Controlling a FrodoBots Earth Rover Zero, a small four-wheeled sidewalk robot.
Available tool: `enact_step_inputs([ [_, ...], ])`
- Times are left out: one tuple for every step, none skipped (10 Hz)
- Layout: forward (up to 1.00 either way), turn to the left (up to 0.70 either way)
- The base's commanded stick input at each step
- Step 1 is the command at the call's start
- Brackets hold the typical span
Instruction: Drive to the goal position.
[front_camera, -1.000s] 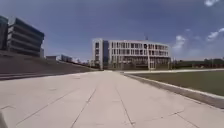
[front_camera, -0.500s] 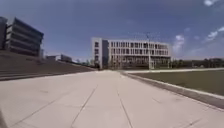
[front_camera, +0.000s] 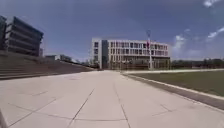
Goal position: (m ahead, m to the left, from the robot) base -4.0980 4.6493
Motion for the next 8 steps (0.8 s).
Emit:
enact_step_inputs([
  [0.7, 0.27],
  [0.7, 0.27],
  [0.7, 0.27],
  [0.7, 0.27],
  [0.7, 0.27],
  [0.7, 0.27],
  [0.7, 0.27],
  [0.7, 0.27],
])
